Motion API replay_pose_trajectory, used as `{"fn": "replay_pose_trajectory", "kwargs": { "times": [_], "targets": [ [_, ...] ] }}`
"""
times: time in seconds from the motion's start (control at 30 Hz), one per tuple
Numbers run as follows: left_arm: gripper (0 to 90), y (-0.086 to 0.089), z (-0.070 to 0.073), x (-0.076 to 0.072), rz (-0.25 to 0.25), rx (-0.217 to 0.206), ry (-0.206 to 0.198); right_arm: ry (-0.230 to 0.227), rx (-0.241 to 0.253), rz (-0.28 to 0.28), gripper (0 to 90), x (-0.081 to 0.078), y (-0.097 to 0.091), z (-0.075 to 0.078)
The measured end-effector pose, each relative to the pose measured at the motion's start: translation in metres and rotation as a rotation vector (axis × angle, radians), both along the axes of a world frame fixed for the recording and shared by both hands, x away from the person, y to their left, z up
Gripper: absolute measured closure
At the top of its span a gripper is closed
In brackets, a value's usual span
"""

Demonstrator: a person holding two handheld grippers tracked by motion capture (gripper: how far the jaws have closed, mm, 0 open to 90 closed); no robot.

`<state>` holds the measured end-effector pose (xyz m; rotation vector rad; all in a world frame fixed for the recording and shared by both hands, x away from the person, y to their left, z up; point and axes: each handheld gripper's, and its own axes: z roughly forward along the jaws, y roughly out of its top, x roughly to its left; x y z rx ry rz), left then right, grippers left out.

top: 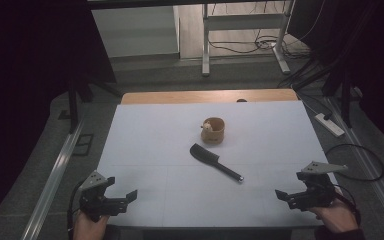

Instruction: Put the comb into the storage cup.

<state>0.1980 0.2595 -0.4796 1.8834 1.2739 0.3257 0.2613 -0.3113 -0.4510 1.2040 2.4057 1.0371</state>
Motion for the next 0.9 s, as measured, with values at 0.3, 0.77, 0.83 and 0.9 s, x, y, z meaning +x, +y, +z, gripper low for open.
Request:
{"fn": "replay_pose_trajectory", "kwargs": {
  "times": [0.3,0.77,0.83,0.9],
  "targets": [
    [1.3,0.001,0.000,0.000,0.003,-0.009,0.002,0.020,-0.024,0.018,0.0,0.006,0.005,0.000],
    [1.3,0.001,0.000,0.001,0.004,-0.010,0.004,0.045,-0.038,0.061,0.0,0.018,0.016,0.000],
    [1.3,0.001,0.000,0.001,0.004,-0.008,0.004,0.048,-0.041,0.067,0.0,0.019,0.019,0.000],
    [1.3,0.001,0.000,0.001,0.003,-0.008,0.005,0.049,-0.043,0.068,0.0,0.020,0.020,0.000]
  ]
}}
